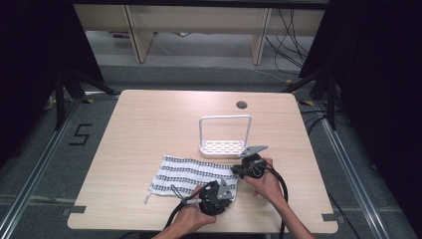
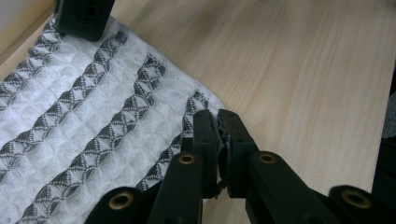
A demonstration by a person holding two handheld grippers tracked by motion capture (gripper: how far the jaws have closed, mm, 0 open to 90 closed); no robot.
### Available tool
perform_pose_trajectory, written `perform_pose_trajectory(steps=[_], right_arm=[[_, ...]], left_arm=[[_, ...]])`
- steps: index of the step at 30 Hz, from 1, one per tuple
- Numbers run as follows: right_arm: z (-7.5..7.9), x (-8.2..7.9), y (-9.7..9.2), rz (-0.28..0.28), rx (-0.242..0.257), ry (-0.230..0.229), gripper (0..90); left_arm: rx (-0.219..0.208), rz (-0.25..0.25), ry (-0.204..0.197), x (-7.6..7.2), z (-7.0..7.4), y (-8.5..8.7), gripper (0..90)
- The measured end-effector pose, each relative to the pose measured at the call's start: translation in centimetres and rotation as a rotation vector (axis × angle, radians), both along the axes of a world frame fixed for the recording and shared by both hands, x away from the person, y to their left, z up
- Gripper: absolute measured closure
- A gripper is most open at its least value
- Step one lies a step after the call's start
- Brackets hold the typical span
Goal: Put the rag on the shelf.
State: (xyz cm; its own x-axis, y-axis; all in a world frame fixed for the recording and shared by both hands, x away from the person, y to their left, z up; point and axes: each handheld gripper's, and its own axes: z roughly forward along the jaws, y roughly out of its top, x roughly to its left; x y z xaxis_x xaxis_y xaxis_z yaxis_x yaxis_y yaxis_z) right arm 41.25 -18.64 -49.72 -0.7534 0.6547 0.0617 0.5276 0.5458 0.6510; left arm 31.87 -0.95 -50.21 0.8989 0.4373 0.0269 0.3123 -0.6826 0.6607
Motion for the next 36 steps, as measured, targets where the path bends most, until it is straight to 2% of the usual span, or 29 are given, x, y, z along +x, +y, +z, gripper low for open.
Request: perform_pose_trajectory(steps=[2, 4, 5, 7, 8, 9, 10, 12, 13, 14, 15, 16, 18, 19, 21, 22, 27, 34, 36], right_arm=[[0.1, 0.0, -0.1, 0.002, 0.007, -0.001, 83.2], [0.1, 0.0, 0.0, 0.001, 0.035, 0.003, 83.3], [0.3, -0.1, -0.1, -0.011, 0.030, 0.008, 83.4], [0.4, -0.2, -0.1, -0.017, 0.036, 0.006, 83.4], [0.5, -0.4, -0.1, -0.037, 0.038, 0.011, 83.4], [0.5, -0.2, -0.2, -0.009, 0.044, -0.007, 83.3], [0.6, -0.3, -0.2, -0.014, 0.051, -0.008, 83.4], [1.2, -0.5, -0.2, -0.027, 0.051, 0.012, 83.4], [1.2, -0.5, -0.2, -0.028, 0.070, -0.009, 83.5], [1.5, -0.6, -0.3, -0.030, 0.060, 0.005, 83.6], [1.6, -0.6, -0.2, -0.041, 0.078, -0.007, 83.7], [2.0, -0.7, -0.2, -0.043, 0.086, 0.002, 83.8], [2.6, -1.0, -0.1, -0.046, 0.085, 0.016, 84.0], [2.7, -1.0, -0.1, -0.037, 0.087, -0.005, 84.1], [3.1, -1.1, 0.2, -0.040, 0.102, -0.024, 84.2], [3.6, -1.2, 0.2, -0.033, 0.091, -0.007, 84.3], [4.7, -1.3, 0.6, -0.028, 0.112, -0.028, 84.8], [7.4, -1.4, 0.8, -0.013, 0.179, -0.043, 85.2], [8.5, -1.7, 0.8, -0.025, 0.180, -0.046, 85.3]], left_arm=[[-0.004, -0.004, -0.005, 0.0, 0.1, 0.1, 86.5], [-0.012, -0.006, -0.001, 0.0, 0.2, 0.2, 86.9], [-0.011, -0.003, -0.007, 0.0, 0.3, 0.2, 86.9], [-0.036, 0.000, -0.006, -0.1, 0.5, 0.3, 87.1], [-0.022, 0.003, -0.018, 0.0, 0.8, 0.5, 87.2], [-0.021, -0.004, -0.017, 0.0, 1.0, 0.6, 87.3], [-0.036, 0.003, -0.012, 0.0, 1.2, 0.7, 87.4], [-0.037, 0.000, -0.024, 0.1, 1.7, 1.0, 87.6], [-0.044, 0.003, -0.023, 0.1, 1.9, 1.1, 87.6], [-0.056, 0.008, -0.022, 0.1, 2.1, 1.2, 87.6], [-0.065, 0.011, -0.024, 0.1, 2.4, 1.4, 87.6], [-0.076, 0.016, -0.027, 0.1, 2.6, 1.5, 87.6], [-0.072, 0.013, -0.037, 0.2, 3.3, 1.9, 87.7], [-0.091, 0.022, -0.036, 0.1, 3.5, 2.0, 87.6], [-0.100, 0.032, -0.044, 0.1, 4.2, 2.5, 87.7], [-0.111, 0.031, -0.044, 0.2, 4.5, 2.7, 87.7], [-0.145, 0.048, -0.061, 0.3, 6.1, 3.9, 87.7], [-0.193, 0.066, -0.091, 0.6, 9.3, 5.9, 87.8], [-0.206, 0.072, -0.107, 0.6, 10.2, 6.4, 87.8]])
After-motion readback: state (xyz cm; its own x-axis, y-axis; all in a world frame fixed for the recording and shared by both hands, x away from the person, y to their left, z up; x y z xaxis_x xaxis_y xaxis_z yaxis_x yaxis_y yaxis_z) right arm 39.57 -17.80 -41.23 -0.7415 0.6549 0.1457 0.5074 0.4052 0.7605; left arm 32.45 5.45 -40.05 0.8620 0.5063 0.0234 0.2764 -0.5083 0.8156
